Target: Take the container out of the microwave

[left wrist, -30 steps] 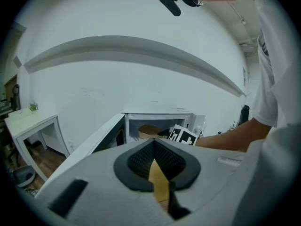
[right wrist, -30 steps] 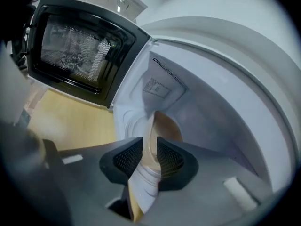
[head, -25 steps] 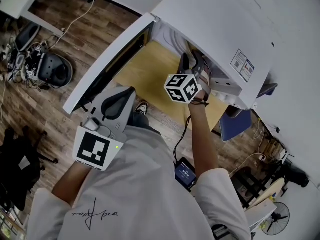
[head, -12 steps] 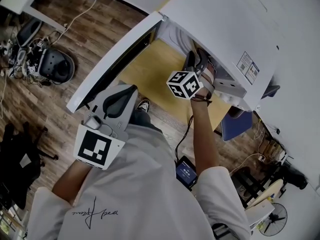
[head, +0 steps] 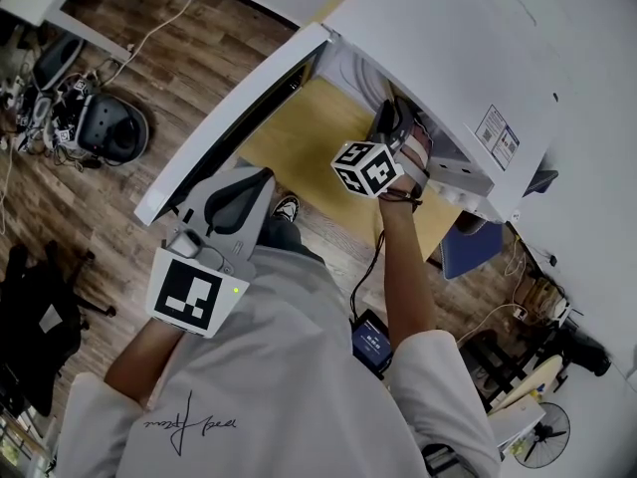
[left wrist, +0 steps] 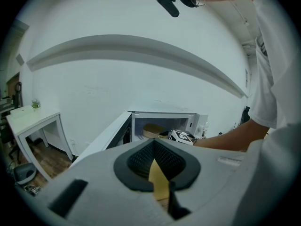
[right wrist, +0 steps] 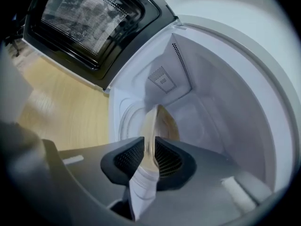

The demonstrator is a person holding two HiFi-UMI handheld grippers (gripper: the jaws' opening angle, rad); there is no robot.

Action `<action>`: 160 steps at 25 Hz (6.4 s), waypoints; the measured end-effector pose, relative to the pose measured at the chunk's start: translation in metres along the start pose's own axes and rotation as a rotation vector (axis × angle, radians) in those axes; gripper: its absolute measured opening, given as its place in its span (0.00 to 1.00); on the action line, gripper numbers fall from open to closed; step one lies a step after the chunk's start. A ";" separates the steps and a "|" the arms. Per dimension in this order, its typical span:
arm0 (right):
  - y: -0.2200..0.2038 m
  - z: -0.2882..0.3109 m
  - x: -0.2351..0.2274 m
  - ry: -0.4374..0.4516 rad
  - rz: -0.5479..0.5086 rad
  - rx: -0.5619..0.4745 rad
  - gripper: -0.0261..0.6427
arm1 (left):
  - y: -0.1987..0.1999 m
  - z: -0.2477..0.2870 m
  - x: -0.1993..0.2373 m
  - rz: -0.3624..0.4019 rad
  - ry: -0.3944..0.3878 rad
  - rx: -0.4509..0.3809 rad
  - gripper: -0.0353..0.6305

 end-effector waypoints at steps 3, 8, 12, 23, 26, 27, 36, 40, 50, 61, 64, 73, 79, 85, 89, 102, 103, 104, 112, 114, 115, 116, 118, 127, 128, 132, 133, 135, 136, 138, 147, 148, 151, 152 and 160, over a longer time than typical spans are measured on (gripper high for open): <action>0.001 -0.003 0.001 0.008 0.005 -0.004 0.13 | 0.000 0.000 -0.002 0.001 -0.008 -0.004 0.04; -0.002 -0.006 0.002 0.033 0.027 0.000 0.13 | -0.002 0.002 -0.005 0.001 -0.018 -0.003 0.04; -0.003 -0.011 0.000 0.039 0.041 -0.003 0.13 | -0.001 0.001 -0.008 0.002 -0.018 -0.009 0.04; -0.004 -0.022 -0.001 0.062 0.085 -0.013 0.13 | -0.001 -0.002 -0.019 0.012 -0.026 -0.022 0.04; -0.003 -0.025 -0.001 0.075 0.101 -0.019 0.13 | -0.001 -0.002 -0.022 0.016 -0.035 -0.025 0.04; -0.002 -0.026 -0.002 0.078 0.103 -0.021 0.13 | -0.001 -0.002 -0.023 0.017 -0.037 -0.026 0.04; -0.003 -0.038 -0.001 0.101 0.121 -0.035 0.13 | 0.000 -0.003 -0.034 0.025 -0.054 -0.035 0.04; -0.002 -0.043 -0.001 0.108 0.131 -0.040 0.13 | 0.000 -0.003 -0.037 0.025 -0.060 -0.038 0.04; -0.005 -0.058 0.005 0.143 0.162 -0.044 0.13 | -0.002 -0.008 -0.046 0.018 -0.073 -0.048 0.04; -0.008 -0.076 0.004 0.166 0.239 -0.045 0.13 | -0.004 -0.014 -0.056 0.028 -0.091 -0.060 0.04; -0.008 -0.082 0.003 0.171 0.256 -0.049 0.13 | -0.005 -0.015 -0.058 0.020 -0.095 -0.061 0.04; -0.006 -0.101 0.005 0.200 0.297 -0.069 0.13 | -0.011 -0.011 -0.061 0.007 -0.104 -0.052 0.04; -0.013 -0.112 0.003 0.232 0.380 -0.078 0.13 | -0.014 -0.012 -0.060 -0.003 -0.092 -0.051 0.04; -0.020 -0.122 0.002 0.273 0.447 -0.096 0.13 | -0.014 -0.010 -0.066 0.010 -0.097 -0.053 0.04; -0.026 -0.131 0.001 0.278 0.478 -0.098 0.13 | -0.014 -0.011 -0.072 0.008 -0.103 -0.054 0.04; -0.035 -0.162 0.009 0.322 0.579 -0.130 0.13 | -0.024 -0.007 -0.089 0.014 -0.122 -0.025 0.04; -0.035 -0.163 0.009 0.324 0.594 -0.134 0.13 | -0.025 -0.007 -0.089 0.016 -0.122 -0.023 0.04; -0.035 -0.165 0.008 0.326 0.606 -0.138 0.13 | -0.026 -0.007 -0.090 0.018 -0.123 -0.022 0.04; -0.036 -0.181 0.005 0.351 0.709 -0.168 0.13 | -0.034 -0.009 -0.089 0.026 -0.112 -0.008 0.04; -0.036 -0.185 0.004 0.355 0.726 -0.176 0.13 | -0.034 -0.009 -0.088 0.027 -0.108 -0.010 0.04; -0.036 -0.187 0.003 0.357 0.736 -0.179 0.13 | -0.035 -0.009 -0.088 0.028 -0.106 -0.010 0.04; -0.036 -0.189 0.003 0.360 0.745 -0.182 0.13 | -0.035 -0.009 -0.087 0.027 -0.104 -0.010 0.04; -0.036 -0.193 0.004 0.364 0.760 -0.186 0.13 | -0.036 -0.010 -0.086 0.025 -0.101 -0.008 0.04; -0.030 -0.211 0.003 0.381 0.794 -0.217 0.13 | -0.040 -0.012 -0.080 0.001 -0.090 -0.003 0.04; -0.030 -0.213 0.002 0.382 0.799 -0.222 0.13 | -0.040 -0.012 -0.079 -0.003 -0.089 -0.004 0.04; -0.029 -0.217 -0.002 0.381 0.814 -0.238 0.13 | -0.042 -0.009 -0.077 -0.010 -0.086 0.000 0.04; -0.028 -0.218 -0.002 0.381 0.817 -0.242 0.13 | -0.043 -0.008 -0.077 -0.013 -0.086 0.003 0.04; -0.029 -0.221 -0.004 0.383 0.821 -0.248 0.13 | -0.044 -0.006 -0.077 -0.018 -0.088 0.006 0.04; -0.029 -0.223 -0.005 0.384 0.823 -0.252 0.13 | -0.044 -0.005 -0.078 -0.021 -0.089 0.007 0.04; -0.030 -0.227 -0.008 0.382 0.830 -0.259 0.13 | -0.043 -0.003 -0.078 -0.023 -0.091 0.007 0.04; -0.032 -0.244 -0.020 0.385 0.892 -0.289 0.13 | -0.036 0.000 -0.075 -0.062 -0.086 -0.006 0.04; -0.032 -0.246 -0.021 0.389 0.902 -0.294 0.13 | -0.035 -0.002 -0.074 -0.071 -0.078 -0.007 0.04; -0.030 -0.254 -0.025 0.392 0.929 -0.311 0.13 | -0.036 -0.003 -0.066 -0.082 -0.044 -0.001 0.04; -0.029 -0.255 -0.027 0.393 0.933 -0.316 0.13 | -0.035 -0.003 -0.062 -0.088 -0.033 0.001 0.04; -0.026 -0.268 -0.042 0.406 0.946 -0.351 0.13 | -0.025 -0.007 -0.048 -0.126 0.017 -0.007 0.04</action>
Point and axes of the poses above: the fingertips, and each gripper's own axes: z forward along the fingers, x to its left, y out of its top, the point moved 2 cm from there along -z, backward along the fingers, and after that the axes turned 6 degrees about -z, right-handed, at the moved point
